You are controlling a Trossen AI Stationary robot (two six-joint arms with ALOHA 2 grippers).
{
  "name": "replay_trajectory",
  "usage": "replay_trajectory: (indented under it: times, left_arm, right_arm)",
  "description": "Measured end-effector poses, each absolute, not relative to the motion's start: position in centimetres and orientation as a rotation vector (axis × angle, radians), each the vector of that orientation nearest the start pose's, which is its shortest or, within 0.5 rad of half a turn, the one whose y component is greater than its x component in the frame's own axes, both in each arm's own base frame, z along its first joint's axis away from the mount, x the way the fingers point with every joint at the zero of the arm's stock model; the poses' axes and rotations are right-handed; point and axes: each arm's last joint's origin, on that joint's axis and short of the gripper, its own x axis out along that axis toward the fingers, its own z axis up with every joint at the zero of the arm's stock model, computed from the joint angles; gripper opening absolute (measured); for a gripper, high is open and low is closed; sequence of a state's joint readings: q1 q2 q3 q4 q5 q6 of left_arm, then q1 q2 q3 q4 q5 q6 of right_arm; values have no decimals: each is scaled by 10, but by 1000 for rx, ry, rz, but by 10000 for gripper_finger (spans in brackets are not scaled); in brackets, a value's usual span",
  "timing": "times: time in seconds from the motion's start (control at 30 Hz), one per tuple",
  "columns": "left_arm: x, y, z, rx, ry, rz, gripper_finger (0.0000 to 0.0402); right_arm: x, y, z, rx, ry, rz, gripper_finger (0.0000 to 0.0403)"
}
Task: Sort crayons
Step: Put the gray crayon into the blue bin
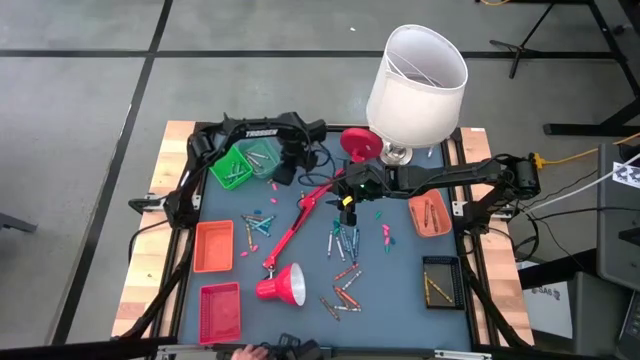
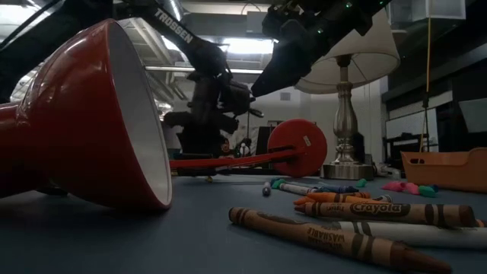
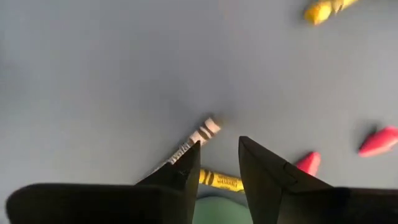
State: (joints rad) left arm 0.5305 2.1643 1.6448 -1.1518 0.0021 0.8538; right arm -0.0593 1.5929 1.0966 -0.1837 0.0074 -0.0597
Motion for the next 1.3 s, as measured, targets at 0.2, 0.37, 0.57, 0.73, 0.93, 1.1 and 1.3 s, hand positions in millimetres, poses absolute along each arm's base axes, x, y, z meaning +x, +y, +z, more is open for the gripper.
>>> replay_trajectory:
  times: [0.2, 0.37, 0.57, 0.73, 0.93, 1.1, 1.3]
  left_arm:
    - [349, 195, 144, 337, 1662, -262, 94]
    - [354, 194, 140, 373, 1626, -238, 94]
    - [354, 197, 140, 376, 1610, -221, 94]
    - [354, 200, 140, 383, 1599, -232, 84]
    - [354, 200, 139, 407, 1580, -264, 36]
    - [356, 201, 139, 413, 1569, -256, 5]
    - [356, 201, 139, 402, 1567, -251, 6]
  right_arm:
    - [344, -21, 243, -40, 681, -44, 163]
    - [344, -21, 243, -39, 681, -44, 163]
    - [344, -21, 243, -38, 680, -44, 163]
    - [345, -21, 243, -38, 680, -44, 163]
    - [345, -21, 243, -38, 679, -44, 163]
    - [340, -20, 247, -38, 688, -43, 163]
    - [320, -19, 264, -8, 721, -52, 163]
